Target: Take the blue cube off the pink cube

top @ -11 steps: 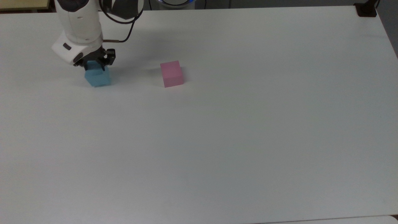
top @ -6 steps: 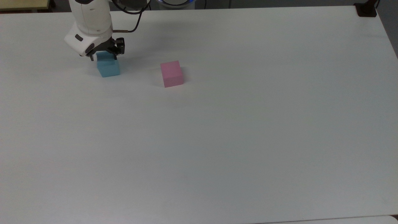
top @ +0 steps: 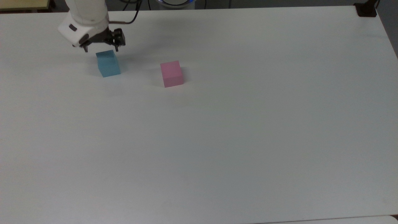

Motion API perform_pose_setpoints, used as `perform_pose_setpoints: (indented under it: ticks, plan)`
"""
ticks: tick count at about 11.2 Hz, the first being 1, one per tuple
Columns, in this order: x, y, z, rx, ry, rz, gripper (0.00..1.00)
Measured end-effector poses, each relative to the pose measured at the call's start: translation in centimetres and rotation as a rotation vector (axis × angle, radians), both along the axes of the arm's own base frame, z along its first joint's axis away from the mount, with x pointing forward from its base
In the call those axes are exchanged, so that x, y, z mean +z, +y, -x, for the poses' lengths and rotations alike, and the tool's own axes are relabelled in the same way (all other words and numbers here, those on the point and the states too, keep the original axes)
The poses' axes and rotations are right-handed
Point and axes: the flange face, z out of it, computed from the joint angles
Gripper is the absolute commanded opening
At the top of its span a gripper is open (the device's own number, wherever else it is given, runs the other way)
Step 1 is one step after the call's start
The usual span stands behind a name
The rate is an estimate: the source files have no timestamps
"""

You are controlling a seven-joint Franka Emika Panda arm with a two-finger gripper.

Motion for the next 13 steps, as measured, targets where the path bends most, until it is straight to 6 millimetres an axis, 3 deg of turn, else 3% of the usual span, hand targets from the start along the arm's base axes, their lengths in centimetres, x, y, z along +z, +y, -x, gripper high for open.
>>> perform_pose_setpoints:
  ticks: [4,6,9,11,13]
  plan:
    - [14.2,2.7,0.2,-0.164,-0.039,-0.202,1.00]
    - [19.1,5.7,-0.6,-0.285,-0.111,-0.176,1.00]
    - [21.6,11.2,-1.6,-0.362,-0.160,-0.134,1.00]
    - [22.2,11.7,-2.3,-0.316,-0.218,-0.076,1.00]
    - [22.4,10.9,-2.4,-0.282,-0.234,-0.072,1.00]
